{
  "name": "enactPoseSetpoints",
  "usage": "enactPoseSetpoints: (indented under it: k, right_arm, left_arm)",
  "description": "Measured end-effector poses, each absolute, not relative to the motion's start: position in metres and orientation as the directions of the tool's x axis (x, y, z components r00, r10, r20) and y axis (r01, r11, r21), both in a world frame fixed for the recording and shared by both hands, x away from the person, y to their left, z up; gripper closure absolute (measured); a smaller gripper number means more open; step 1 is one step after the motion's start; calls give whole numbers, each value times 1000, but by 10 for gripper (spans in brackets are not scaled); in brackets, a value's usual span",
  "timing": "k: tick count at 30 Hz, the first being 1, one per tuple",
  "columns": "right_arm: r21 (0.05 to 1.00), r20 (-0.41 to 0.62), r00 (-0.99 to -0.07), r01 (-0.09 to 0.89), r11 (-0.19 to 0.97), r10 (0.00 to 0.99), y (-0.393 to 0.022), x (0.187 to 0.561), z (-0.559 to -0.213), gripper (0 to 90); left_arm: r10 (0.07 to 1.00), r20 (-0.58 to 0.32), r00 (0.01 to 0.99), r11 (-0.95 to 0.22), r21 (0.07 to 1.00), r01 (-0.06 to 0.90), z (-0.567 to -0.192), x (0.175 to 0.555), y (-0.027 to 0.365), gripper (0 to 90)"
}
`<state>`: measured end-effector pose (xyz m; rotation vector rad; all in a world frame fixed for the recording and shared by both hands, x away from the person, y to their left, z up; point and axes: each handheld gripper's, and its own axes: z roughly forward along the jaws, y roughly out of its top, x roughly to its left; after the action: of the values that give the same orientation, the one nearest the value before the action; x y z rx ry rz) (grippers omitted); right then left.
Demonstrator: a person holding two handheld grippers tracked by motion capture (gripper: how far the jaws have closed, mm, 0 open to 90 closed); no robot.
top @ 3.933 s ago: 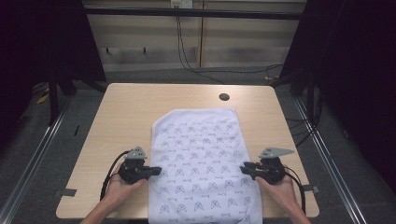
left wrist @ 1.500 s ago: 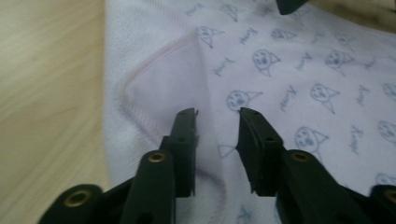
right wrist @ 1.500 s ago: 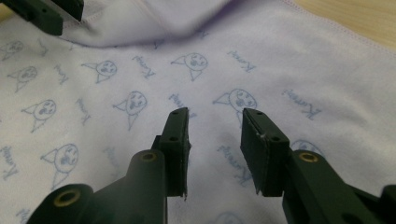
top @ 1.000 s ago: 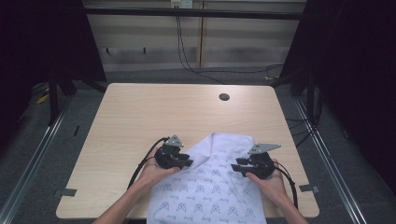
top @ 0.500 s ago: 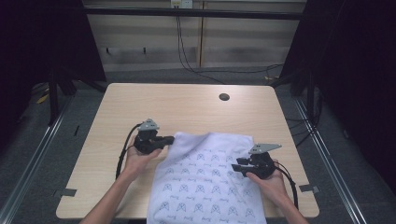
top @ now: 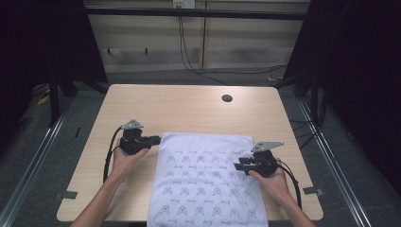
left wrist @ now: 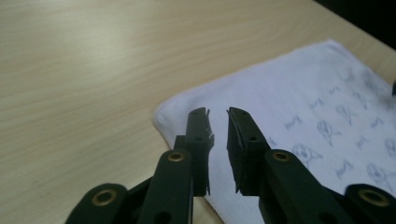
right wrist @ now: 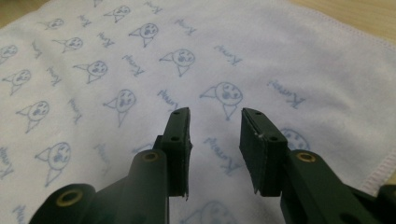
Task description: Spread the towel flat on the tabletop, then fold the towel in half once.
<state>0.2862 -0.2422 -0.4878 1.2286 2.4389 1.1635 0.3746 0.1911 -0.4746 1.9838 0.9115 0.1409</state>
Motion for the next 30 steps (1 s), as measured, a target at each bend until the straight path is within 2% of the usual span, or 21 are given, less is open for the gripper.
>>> enactPoseSetpoints:
  k: [4,7,12,14,21,30]
  right_arm:
    - [706,179,-634,615,350,753,-243,296,-491,632]
    - [705,173,-617,622,340,768,-244,304,-493,630]
    - [713,165,-598,622,324,784,-251,314,-493,618]
    - [718,181,-588,627,303,788,-257,320,-494,616]
    - [691,108,-600,618,375,793,-253,320,-501,623]
    - [679,153,-616,634,371,773,-254,293,-499,619]
  left_arm:
    - [603,-269,751,-346,760,550,-494,367,172,770]
    - [619,-176,766,-452,718,530,-502,365,157,750]
    - [613,-177,770,-459,714,529,-503,364,163,790]
    - [617,-136,775,-487,707,512,-502,361,166,852]
    - [624,-171,762,-448,721,529,-505,358,172,877]
    - [580,-192,792,-465,720,515,-505,333,181,877]
